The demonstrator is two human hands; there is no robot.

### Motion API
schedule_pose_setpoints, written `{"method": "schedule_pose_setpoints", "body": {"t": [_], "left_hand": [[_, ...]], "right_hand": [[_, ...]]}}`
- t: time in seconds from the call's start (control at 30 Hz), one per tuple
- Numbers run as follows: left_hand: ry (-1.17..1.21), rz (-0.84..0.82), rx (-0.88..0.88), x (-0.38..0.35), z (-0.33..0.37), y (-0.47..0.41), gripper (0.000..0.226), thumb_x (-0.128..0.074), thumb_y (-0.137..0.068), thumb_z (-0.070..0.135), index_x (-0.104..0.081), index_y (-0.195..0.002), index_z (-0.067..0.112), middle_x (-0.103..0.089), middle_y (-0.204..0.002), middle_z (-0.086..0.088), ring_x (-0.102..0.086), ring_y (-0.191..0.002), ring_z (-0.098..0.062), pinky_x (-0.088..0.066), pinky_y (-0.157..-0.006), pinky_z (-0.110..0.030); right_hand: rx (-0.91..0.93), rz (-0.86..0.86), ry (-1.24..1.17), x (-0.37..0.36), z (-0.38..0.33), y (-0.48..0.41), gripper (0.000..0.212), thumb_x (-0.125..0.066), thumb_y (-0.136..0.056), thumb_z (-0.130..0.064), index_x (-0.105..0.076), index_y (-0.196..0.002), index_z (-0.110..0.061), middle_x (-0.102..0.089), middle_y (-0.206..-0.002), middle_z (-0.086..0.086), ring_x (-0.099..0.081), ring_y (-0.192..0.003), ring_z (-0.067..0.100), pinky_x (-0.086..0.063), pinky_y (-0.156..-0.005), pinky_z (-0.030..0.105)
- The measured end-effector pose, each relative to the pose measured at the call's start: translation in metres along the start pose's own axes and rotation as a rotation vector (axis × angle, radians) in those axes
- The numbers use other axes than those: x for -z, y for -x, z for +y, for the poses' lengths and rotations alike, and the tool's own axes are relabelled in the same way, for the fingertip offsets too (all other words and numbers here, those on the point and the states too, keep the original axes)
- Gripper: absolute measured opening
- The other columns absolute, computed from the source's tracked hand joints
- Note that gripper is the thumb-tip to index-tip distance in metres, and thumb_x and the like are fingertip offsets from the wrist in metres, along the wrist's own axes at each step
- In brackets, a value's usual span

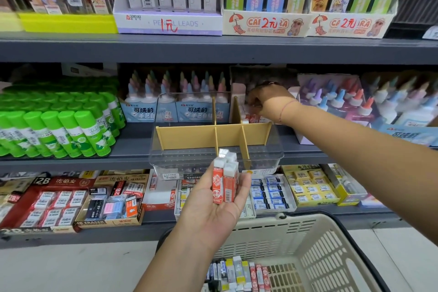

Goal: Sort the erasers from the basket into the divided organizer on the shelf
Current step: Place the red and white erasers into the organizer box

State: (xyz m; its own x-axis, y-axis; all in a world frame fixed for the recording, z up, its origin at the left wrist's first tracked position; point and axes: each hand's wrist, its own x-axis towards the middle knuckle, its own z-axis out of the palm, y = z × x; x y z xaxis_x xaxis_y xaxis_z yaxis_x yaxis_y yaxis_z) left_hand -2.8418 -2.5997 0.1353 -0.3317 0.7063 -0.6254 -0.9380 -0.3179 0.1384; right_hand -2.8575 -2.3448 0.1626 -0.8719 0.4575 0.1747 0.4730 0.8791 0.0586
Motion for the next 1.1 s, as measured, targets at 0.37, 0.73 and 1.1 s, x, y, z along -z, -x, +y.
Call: {"method": "schedule_pose_setpoints", "body": {"t": [0.37,0.73,1.1], "left_hand": [[0.002,-0.211,0.071,0.005,0.0,-0.005,0.02,-0.06,-0.088,0.015,-0.062,-0.093,-0.004,-0.066,-0.083,-0.018,-0.067,-0.065,-0.023,-0.055,-0.045,-0.026],[0.059,-0.041,0.008,0.006,0.007,-0.008,0.028,-0.065,-0.087,0.018,-0.067,-0.099,-0.007,-0.069,-0.082,-0.018,-0.065,-0.073,-0.022,-0.059,-0.066,-0.039],[0.011,0.015,-0.011,0.003,0.005,-0.004,0.029,-0.065,-0.088,0.017,-0.066,-0.098,-0.01,-0.069,-0.077,-0.02,-0.064,-0.078,-0.026,-0.058,-0.066,-0.046]], "right_hand": [[0.271,0.094,-0.679,0.034,-0.094,0.157,0.028,-0.071,-0.074,-0.036,-0.067,-0.099,-0.024,-0.054,-0.087,-0.017,-0.049,-0.075,-0.005,-0.038,-0.068,0.012],[-0.084,0.158,-1.303,0.067,-0.03,0.115,0.021,-0.072,-0.074,0.001,-0.069,-0.093,-0.007,-0.071,-0.074,-0.001,-0.064,-0.068,0.009,-0.054,-0.069,0.019],[-0.044,-0.106,0.084,0.008,0.01,0.0,0.027,-0.062,-0.088,-0.02,-0.064,-0.115,-0.024,-0.061,-0.12,0.008,-0.058,-0.105,0.031,-0.047,-0.085,0.03]]}}
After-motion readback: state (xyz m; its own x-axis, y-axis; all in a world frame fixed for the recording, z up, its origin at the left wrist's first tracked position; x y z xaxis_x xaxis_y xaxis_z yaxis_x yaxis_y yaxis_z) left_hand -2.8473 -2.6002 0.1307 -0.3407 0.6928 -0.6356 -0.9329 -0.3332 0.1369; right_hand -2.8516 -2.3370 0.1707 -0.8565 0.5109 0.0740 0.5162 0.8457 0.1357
